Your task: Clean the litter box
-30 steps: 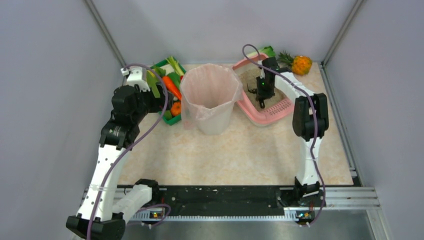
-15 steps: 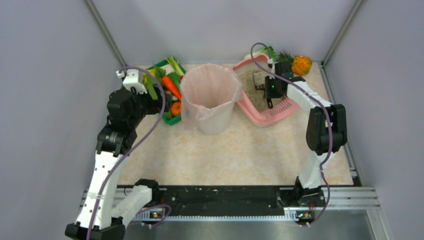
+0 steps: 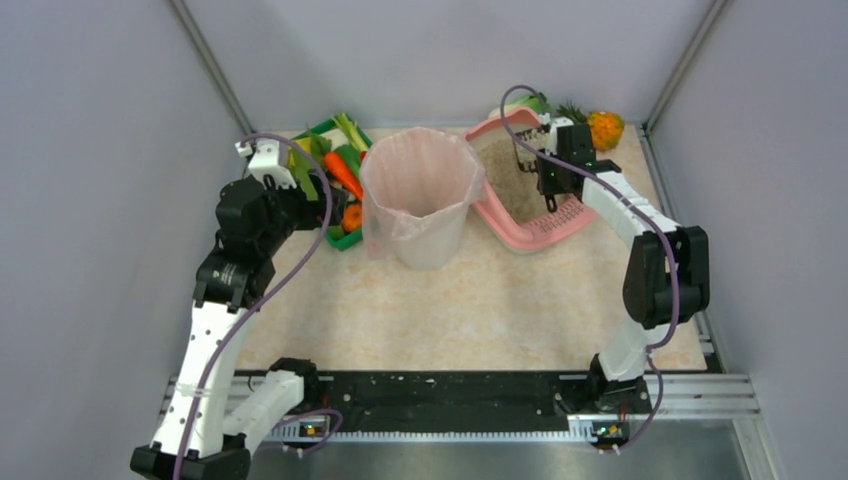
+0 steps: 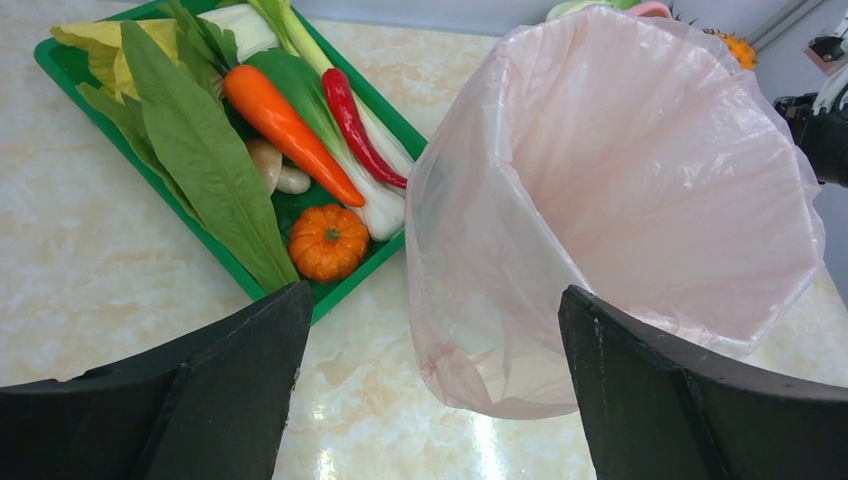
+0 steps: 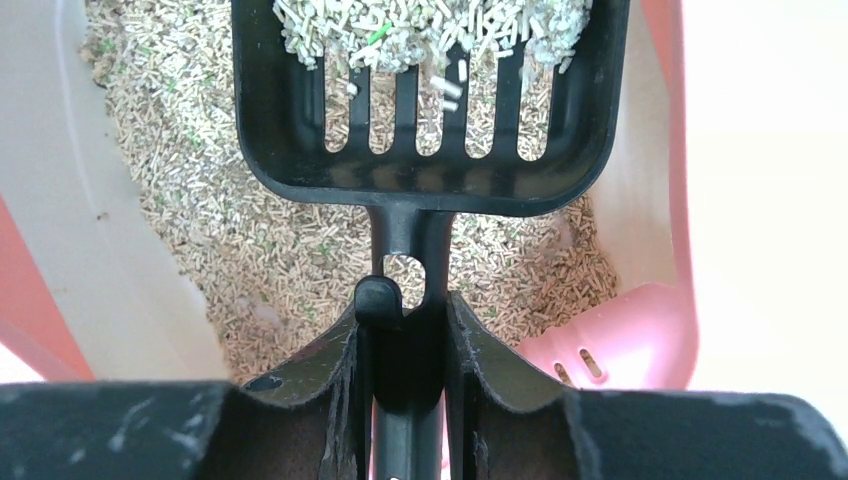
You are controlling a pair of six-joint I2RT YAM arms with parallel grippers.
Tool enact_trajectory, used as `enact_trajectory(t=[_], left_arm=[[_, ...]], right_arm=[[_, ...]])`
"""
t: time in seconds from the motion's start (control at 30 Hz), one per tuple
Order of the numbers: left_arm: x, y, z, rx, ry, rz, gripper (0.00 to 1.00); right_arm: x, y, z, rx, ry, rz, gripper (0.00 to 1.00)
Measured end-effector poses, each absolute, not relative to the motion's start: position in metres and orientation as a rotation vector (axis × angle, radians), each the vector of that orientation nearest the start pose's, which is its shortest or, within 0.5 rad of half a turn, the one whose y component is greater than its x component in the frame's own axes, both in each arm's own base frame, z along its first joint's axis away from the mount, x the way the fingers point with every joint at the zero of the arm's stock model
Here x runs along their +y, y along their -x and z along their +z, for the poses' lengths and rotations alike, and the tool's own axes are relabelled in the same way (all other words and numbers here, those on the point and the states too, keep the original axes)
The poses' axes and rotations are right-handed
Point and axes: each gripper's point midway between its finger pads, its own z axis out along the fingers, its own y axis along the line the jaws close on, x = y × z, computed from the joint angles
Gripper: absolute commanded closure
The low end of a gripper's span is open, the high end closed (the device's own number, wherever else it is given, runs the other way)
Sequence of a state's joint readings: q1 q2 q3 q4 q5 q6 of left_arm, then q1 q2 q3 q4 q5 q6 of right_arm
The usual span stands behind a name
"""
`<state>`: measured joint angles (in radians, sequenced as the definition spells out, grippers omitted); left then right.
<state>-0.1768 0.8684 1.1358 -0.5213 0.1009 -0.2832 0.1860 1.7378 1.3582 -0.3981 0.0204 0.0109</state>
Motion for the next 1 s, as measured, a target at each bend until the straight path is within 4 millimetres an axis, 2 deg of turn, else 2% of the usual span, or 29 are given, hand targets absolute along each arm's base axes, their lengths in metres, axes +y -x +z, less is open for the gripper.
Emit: enact_trajectory(t=[0.27, 0.67, 0.9, 1.0], left_arm=[[-0.085, -0.289, 0.336, 1.845, 0.015, -0.435, 0.02], [-0.089, -0.289, 0.335, 1.844, 0.0, -0.456, 0.02], [-0.09, -0.289, 0.335, 1.842, -0.003, -0.46, 0.02], [-0.09, -0.289, 0.335, 1.842, -0.002, -0.461, 0.02]], right_arm=[[0.088, -0.443, 0.139, 2.316, 0.265, 0.025, 1.0], [0.094, -0.435, 0.144, 2.315, 0.232, 0.046, 1.0], [0.09, -0.433, 0.152, 2.298, 0.193, 0.037, 1.0], [0.097, -0.432, 0.154, 2.299, 0.174, 0.177, 1.0]])
